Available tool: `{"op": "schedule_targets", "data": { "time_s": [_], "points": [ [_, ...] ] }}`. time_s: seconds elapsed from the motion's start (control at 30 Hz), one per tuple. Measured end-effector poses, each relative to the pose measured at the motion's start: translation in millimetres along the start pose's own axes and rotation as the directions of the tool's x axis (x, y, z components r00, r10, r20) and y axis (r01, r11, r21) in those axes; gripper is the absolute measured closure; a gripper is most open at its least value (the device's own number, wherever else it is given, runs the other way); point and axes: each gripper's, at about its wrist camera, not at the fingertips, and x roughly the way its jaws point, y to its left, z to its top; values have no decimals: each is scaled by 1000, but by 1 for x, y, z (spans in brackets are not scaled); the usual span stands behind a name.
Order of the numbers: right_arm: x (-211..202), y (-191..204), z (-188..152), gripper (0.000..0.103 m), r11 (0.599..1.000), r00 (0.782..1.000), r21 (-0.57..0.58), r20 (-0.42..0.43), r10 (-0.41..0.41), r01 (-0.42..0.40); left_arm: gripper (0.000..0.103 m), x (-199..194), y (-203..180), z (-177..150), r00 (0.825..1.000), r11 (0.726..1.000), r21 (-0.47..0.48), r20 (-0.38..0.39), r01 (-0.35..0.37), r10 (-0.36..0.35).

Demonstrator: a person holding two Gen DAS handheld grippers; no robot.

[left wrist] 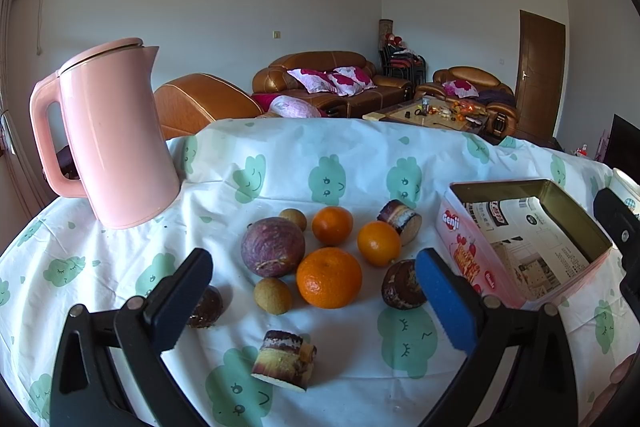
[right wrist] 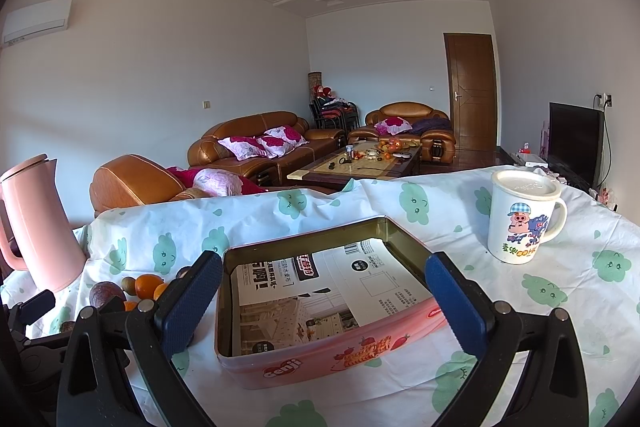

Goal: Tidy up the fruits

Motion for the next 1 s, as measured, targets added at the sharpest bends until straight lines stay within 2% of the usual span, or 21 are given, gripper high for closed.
{"op": "schedule_targets", "data": {
  "time_s": [1.0],
  "points": [
    [2, 2, -4, 1, 1000, 1000, -5, -5, 19, -19, 0, 3, 1, -1, 1000, 1000, 13, -16, 8, -8]
  ]
}}
